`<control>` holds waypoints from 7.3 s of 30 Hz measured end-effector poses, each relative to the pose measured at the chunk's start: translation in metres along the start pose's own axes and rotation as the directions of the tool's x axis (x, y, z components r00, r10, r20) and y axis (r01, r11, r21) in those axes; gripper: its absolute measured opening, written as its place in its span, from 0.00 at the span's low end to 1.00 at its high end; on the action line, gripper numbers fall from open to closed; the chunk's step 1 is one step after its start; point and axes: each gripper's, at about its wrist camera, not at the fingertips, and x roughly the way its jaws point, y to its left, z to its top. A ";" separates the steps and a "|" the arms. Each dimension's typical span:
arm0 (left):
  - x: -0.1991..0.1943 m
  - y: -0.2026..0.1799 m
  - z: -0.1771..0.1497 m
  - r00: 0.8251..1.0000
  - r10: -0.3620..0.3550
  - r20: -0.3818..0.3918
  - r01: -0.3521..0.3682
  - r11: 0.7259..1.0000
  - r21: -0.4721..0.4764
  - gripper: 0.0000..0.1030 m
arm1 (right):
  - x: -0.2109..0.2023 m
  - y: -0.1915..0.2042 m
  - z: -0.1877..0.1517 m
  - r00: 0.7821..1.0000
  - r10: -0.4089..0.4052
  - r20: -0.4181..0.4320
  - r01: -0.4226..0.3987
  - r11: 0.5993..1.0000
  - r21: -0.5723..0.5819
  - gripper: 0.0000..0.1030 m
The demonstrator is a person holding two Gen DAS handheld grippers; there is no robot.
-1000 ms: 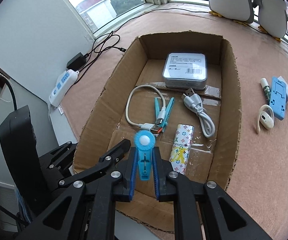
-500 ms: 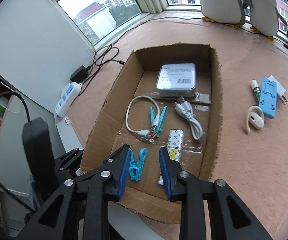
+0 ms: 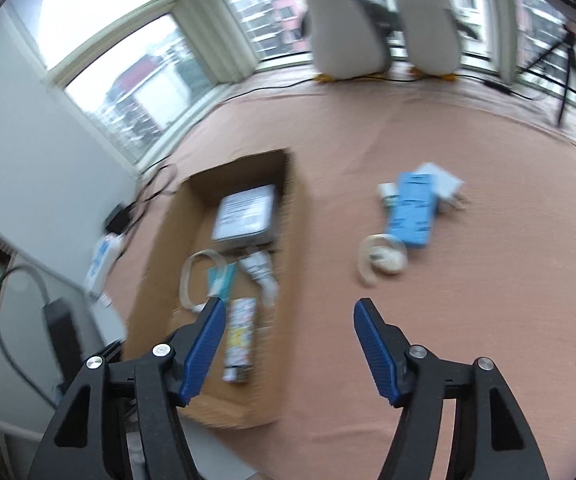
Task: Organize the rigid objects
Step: 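Move the right tool back to the white earbud beside the blue stand, then close the right tool on the white earbud and carry it over the box, then open the right tool to drop the earbud into the box, then move the right tool back to the blue phone stand, then close the right tool on the blue phone stand and lift it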
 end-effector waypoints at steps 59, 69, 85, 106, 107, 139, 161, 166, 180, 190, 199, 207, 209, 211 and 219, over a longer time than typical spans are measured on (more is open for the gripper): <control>0.002 0.002 0.000 1.000 -0.020 0.002 0.020 1.000 0.000 0.42 | 0.113 -0.029 0.046 0.940 -0.271 -0.208 0.269 0.962 -0.036 0.35; 0.002 0.003 0.000 1.000 -0.020 0.002 0.020 1.000 0.000 0.42 | 0.099 -0.028 0.039 0.948 -0.260 -0.182 0.256 0.966 -0.044 0.33; 0.002 0.003 0.000 1.000 -0.021 0.001 0.021 1.000 -0.001 0.42 | 0.044 0.030 0.022 0.988 -0.105 -0.115 0.091 0.988 -0.123 0.33; 0.001 0.005 0.000 1.000 -0.022 0.002 0.022 1.000 -0.004 0.42 | 0.051 0.090 -0.021 0.980 -0.089 -0.179 0.024 0.942 -0.336 0.34; 0.001 0.005 0.000 1.000 -0.023 0.002 0.023 1.000 -0.005 0.42 | 0.051 0.090 -0.022 0.979 -0.096 -0.178 0.030 0.940 -0.341 0.34; 0.001 0.005 -0.001 1.000 -0.021 0.001 0.021 1.000 -0.005 0.43 | 0.006 0.031 -0.008 0.997 -0.045 -0.066 0.031 0.980 -0.196 0.47; 0.001 0.007 0.000 1.000 -0.012 0.001 0.012 1.000 -0.002 0.45 | 0.042 -0.040 0.060 0.977 -0.181 -0.109 0.183 0.983 0.008 0.51; 0.001 0.008 0.000 1.000 -0.014 0.000 0.014 1.000 -0.001 0.45 | 0.067 -0.036 0.075 0.957 -0.257 -0.133 0.256 0.966 -0.030 0.51; 0.003 0.005 0.001 1.000 -0.022 0.000 0.022 1.000 -0.002 0.45 | 0.095 -0.043 0.083 0.934 -0.301 -0.193 0.305 0.952 -0.009 0.51; 0.004 0.004 0.000 1.000 -0.024 0.000 0.024 1.000 -0.003 0.45 | 0.103 -0.045 0.087 0.925 -0.314 -0.214 0.320 0.947 -0.006 0.51; 0.004 0.004 0.000 1.000 -0.024 0.001 0.024 1.000 -0.003 0.45 | 0.109 -0.042 0.087 0.908 -0.354 -0.223 0.355 0.934 -0.038 0.51; 0.004 0.004 0.000 1.000 -0.024 0.001 0.024 1.000 -0.003 0.45 | 0.119 -0.038 0.088 0.885 -0.401 -0.235 0.393 0.916 -0.083 0.51; 0.004 0.004 0.000 1.000 -0.025 0.000 0.025 1.000 -0.004 0.45 | 0.122 -0.038 0.087 0.879 -0.411 -0.241 0.401 0.912 -0.092 0.51; 0.004 0.004 0.000 1.000 -0.024 0.001 0.024 1.000 -0.003 0.45 | 0.123 -0.039 0.087 0.876 -0.418 -0.243 0.406 0.909 -0.098 0.51; 0.004 0.004 0.000 1.000 -0.025 0.001 0.025 1.000 -0.003 0.45 | 0.125 -0.042 0.087 0.871 -0.421 -0.254 0.409 0.907 -0.103 0.33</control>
